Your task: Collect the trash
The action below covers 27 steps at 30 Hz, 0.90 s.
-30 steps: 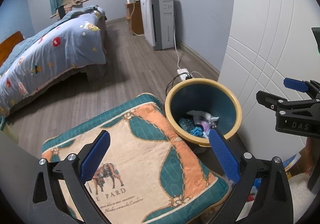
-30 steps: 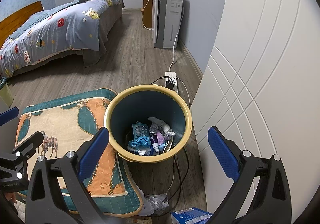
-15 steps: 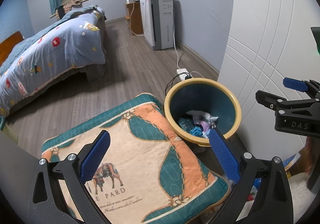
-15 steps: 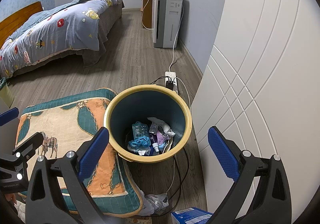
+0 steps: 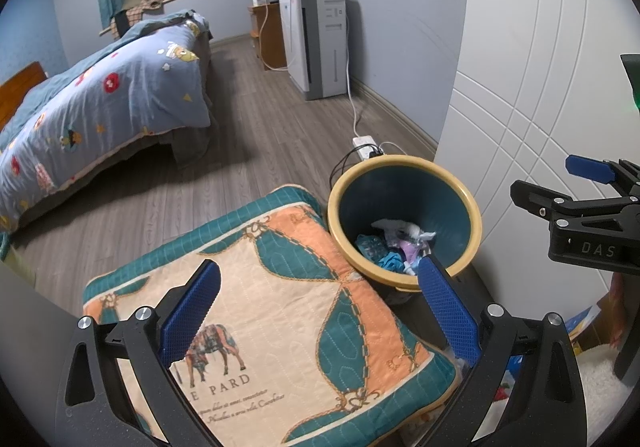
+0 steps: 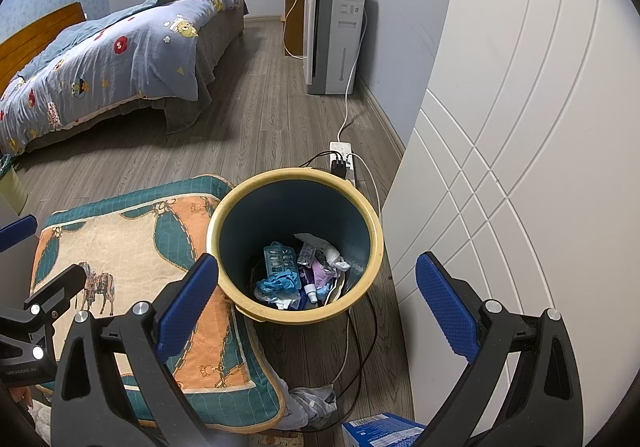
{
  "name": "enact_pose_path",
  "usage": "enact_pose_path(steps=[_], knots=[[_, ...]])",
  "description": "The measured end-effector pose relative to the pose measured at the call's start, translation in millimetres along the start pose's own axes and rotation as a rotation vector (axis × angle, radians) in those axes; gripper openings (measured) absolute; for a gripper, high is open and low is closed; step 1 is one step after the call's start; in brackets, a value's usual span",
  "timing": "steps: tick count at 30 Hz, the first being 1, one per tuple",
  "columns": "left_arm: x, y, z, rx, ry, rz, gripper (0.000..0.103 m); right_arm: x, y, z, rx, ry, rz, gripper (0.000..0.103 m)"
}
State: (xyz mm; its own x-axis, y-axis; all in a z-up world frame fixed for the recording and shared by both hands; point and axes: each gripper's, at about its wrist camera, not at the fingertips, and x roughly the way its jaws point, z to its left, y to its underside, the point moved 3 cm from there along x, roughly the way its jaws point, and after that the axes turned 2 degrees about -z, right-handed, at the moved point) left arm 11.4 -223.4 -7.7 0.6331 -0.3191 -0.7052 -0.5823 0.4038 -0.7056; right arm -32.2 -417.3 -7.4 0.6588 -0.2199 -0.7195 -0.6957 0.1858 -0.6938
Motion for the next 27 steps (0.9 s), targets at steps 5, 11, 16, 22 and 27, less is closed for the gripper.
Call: enact_pose_path(steps=[5, 11, 16, 22, 27], knots=[[0.2, -0.1, -0.1, -0.001, 0.0, 0.001, 0.098, 0.2, 0.1, 0.0, -0.001, 0.0, 0.001, 0.097], [0.0, 1.5, 0.3, 0.0, 0.002, 0.002, 0.098, 0.5, 0.6, -0.3, 0.0, 0.001, 0.004, 0.097], [0.6, 5.0, -0.5, 0.003, 0.012, 0.001, 0.098, 0.9, 1.2, -0.1, 0.0, 0.001, 0.005, 0.097], [-0.8, 6.1, -0.4, 0.003, 0.016, -0.004, 0.098, 0.9, 0.9, -0.2, 0.0, 0.001, 0.005, 0.097], [-2.0, 3.3, 3.8, -0.008, 0.018, -0.007, 0.098, 0.8, 0.9, -0.7, 0.0, 0.001, 0.006, 0.097]])
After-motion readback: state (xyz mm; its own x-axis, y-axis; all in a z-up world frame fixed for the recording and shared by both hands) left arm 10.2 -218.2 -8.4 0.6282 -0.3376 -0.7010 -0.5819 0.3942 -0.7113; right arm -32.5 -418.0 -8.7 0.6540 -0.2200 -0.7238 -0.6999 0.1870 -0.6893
